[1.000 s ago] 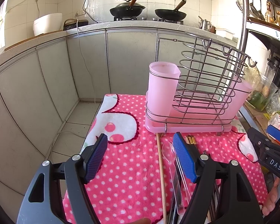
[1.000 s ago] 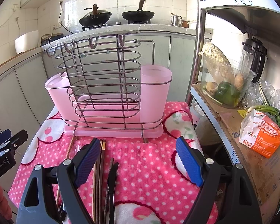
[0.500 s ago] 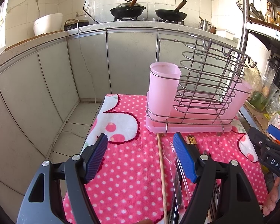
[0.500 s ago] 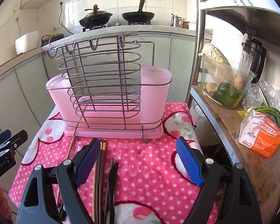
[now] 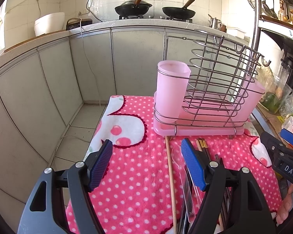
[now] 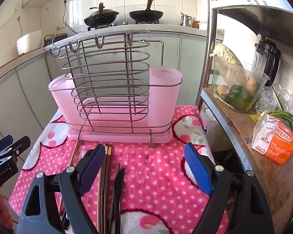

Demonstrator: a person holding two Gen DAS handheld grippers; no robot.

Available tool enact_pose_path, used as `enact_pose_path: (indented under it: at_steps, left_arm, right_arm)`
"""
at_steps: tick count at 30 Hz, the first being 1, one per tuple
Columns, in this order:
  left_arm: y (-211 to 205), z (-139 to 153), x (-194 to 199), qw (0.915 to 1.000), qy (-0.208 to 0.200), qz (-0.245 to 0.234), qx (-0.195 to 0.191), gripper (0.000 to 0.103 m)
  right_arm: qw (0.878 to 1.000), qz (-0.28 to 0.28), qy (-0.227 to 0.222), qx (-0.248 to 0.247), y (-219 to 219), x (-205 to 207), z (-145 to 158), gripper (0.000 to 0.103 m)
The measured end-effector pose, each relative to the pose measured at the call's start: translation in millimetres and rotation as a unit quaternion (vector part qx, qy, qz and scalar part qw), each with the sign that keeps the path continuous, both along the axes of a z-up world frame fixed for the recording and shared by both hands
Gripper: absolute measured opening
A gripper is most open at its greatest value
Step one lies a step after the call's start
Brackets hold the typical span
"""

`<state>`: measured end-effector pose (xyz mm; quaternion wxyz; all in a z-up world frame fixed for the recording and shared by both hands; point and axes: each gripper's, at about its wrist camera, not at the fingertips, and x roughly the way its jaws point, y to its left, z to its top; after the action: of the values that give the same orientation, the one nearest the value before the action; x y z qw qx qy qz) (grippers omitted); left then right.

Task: Organize utensils
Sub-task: 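Lower the left tool onto the wooden stick and grasp it while the right tool grasps the black knife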

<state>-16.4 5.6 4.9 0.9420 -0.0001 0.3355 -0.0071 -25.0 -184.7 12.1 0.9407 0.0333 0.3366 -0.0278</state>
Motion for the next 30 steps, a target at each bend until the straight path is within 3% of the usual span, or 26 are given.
enact_pose_path:
  at_steps: [7, 10, 14, 19, 22, 28, 30]
  left_arm:
    - [14, -17, 6, 0.9995, 0.029, -0.006, -0.015, 0.073]
    - [18, -25, 7, 0.9987, 0.040, -0.019, -0.026, 0.073]
    - [20, -40, 10, 0.9963, 0.074, -0.034, -0.026, 0.052]
    - [16, -64, 19, 0.9869, 0.139, -0.051, -0.063, 0.030]
    - [3, -73, 27, 0.9802, 0.167, -0.077, -0.075, 0.026]
    - [-22, -94, 46, 0.9736, 0.209, -0.086, -0.033, 0.018]
    - [-23, -100, 49, 0.9714, 0.218, -0.087, -0.035, 0.016]
  right_arm:
    - [1.000, 0.005, 0.021, 0.008, -6, 4, -13, 0.081]
    - [0.999, 0.010, 0.039, 0.021, -11, 7, -22, 0.070]
    - [0.997, 0.015, 0.062, 0.043, -18, 9, -34, 0.061]
    - [0.993, 0.025, 0.090, 0.070, -23, 12, -51, 0.046]
    - [0.991, 0.033, 0.102, 0.082, -25, 15, -59, 0.040]
    - [0.987, 0.041, 0.119, 0.098, -26, 19, -66, 0.035]
    - [0.985, 0.047, 0.127, 0.105, -25, 21, -69, 0.033]
